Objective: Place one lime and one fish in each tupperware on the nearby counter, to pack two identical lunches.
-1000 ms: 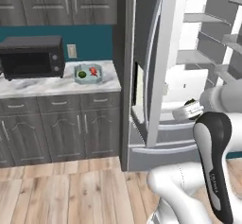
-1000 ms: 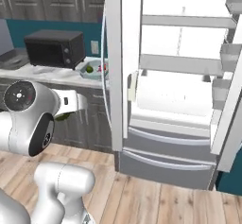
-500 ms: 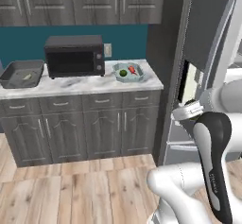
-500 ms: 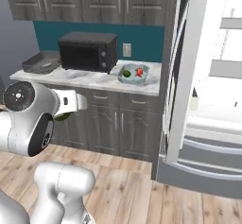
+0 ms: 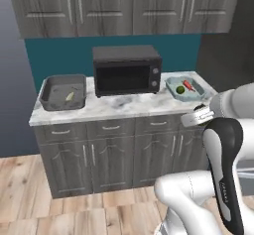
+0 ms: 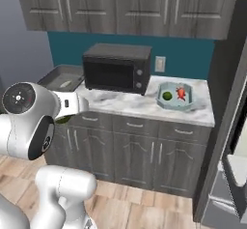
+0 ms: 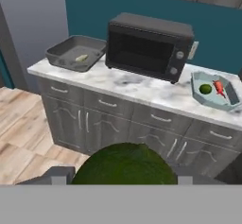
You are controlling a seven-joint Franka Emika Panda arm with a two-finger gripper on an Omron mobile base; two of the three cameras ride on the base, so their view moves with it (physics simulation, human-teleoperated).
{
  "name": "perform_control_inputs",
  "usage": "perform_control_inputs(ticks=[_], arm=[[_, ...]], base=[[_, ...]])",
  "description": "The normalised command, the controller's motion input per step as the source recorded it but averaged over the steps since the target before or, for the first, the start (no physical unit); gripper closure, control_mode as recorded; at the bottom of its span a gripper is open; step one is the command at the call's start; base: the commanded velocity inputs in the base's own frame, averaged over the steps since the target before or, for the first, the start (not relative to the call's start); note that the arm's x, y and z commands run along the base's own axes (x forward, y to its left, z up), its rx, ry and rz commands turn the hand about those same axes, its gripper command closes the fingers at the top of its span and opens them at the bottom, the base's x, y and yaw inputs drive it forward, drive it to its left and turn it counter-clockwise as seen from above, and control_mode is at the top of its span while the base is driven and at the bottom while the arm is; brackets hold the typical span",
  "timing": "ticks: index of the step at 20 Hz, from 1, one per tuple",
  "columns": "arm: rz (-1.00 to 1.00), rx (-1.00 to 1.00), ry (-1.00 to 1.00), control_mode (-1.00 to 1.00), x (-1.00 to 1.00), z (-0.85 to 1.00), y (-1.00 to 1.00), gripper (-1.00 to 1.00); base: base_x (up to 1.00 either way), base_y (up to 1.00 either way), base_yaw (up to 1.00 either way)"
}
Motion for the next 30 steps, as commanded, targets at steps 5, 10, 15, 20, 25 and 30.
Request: perform_control_inputs(ticks=[5, 10, 15, 20, 25, 30], arm=[[0.0, 0.0, 0.0, 1.0, 0.0, 0.0, 0.0, 1.0], [0.0, 0.0, 0.0, 1.0, 0.0, 0.0, 0.0, 1.0], [0.0, 0.0, 0.0, 1.0, 0.0, 0.0, 0.0, 1.0], [-0.03, -0.01, 0.01, -1.0, 0.03, -0.08, 0.0, 1.0], [-0.1, -0.07, 0.04, -1.0, 0.0, -0.59, -0.41, 1.0], [-0.02, 0.0, 0.0, -1.0, 0.01, -0.52, -0.65, 1.0]], base=[[0.93, 1.0, -0.08], [0.76, 1.0, -0.07], [0.77, 1.0, -0.07], [0.49, 0.56, -0.09], [0.0, 0.0, 0.0], [0.0, 0.0, 0.0]])
